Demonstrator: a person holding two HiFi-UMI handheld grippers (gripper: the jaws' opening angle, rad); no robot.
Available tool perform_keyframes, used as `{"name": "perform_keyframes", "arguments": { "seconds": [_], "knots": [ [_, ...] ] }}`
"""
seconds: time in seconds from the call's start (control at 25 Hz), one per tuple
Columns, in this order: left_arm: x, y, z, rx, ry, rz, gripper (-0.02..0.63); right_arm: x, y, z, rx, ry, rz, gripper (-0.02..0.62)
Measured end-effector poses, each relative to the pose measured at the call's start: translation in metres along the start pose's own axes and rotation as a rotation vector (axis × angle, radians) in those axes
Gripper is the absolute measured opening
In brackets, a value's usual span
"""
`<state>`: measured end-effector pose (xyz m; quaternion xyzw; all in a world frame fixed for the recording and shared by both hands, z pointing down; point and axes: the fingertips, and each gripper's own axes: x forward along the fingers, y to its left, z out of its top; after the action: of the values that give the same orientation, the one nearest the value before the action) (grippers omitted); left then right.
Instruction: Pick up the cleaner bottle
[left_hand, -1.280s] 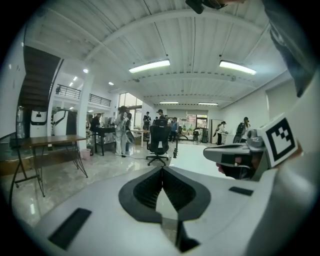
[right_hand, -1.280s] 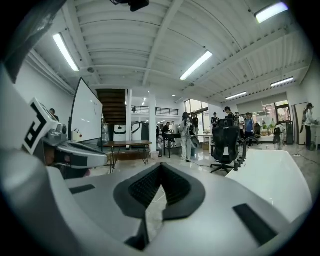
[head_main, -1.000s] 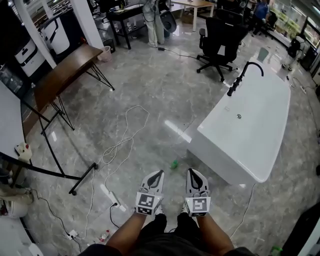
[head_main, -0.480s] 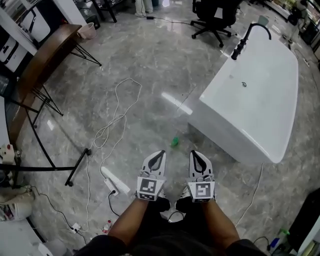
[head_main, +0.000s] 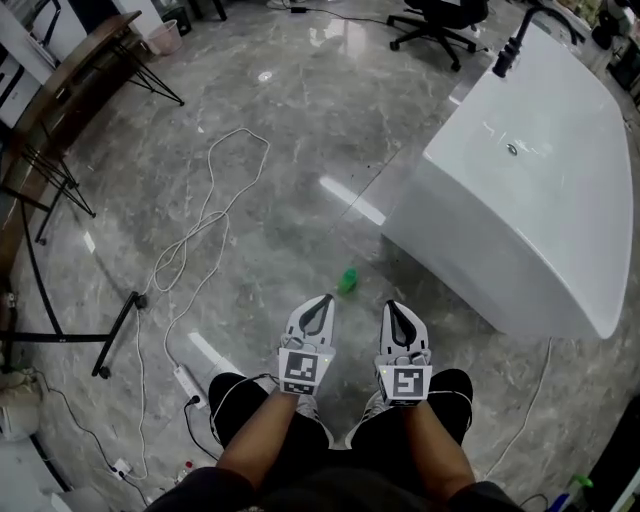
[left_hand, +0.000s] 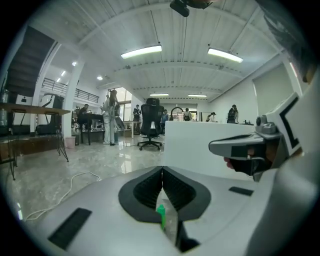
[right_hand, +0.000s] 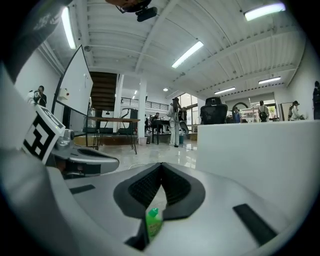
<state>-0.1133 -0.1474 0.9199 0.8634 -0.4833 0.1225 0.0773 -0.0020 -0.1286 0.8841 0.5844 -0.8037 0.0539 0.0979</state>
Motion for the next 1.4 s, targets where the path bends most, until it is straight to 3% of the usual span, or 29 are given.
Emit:
{"name": "perform_keyframes", "arguments": {
  "seconds": [0.2,0.4,0.56,0.72,0.84,1.2,1.4],
  "knots": [
    [0.036,-0.005,-0.082,0.003,0.003,0.0,0.006,0.017,-0.002,-0.081,0.022,-0.012,-0.017,0.017],
    [0.051,-0.01,-0.117,-0.047,-0.035,-0.026,0.008,0.018,0.003,-0.12,0.051,0.002,-0.031,0.017],
    [0.068,-0.008,-0.145,-0.018,-0.024,-0.034,0.027,0.025,0.002,-0.124,0.042,0.009,-0.038,0.017],
    [0.085,-0.012,-0.17,0.031,-0.008,-0.037,0.195,0.025,0.0,-0.138,0.056,-0.005,-0.045,0.017],
    [0.1,-0.011,-0.192,0.054,0.005,-0.025,0.257,0.027,0.001,-0.131,0.055,-0.006,-0.047,0.017],
    [0.164,-0.006,-0.282,0.062,0.113,-0.019,0.307,0.015,0.005,-0.123,0.034,-0.057,-0.036,0.017],
    [0.195,-0.004,-0.299,0.057,0.122,-0.049,0.306,0.006,0.004,-0.133,0.032,-0.04,-0.043,0.017]
  ]
}}
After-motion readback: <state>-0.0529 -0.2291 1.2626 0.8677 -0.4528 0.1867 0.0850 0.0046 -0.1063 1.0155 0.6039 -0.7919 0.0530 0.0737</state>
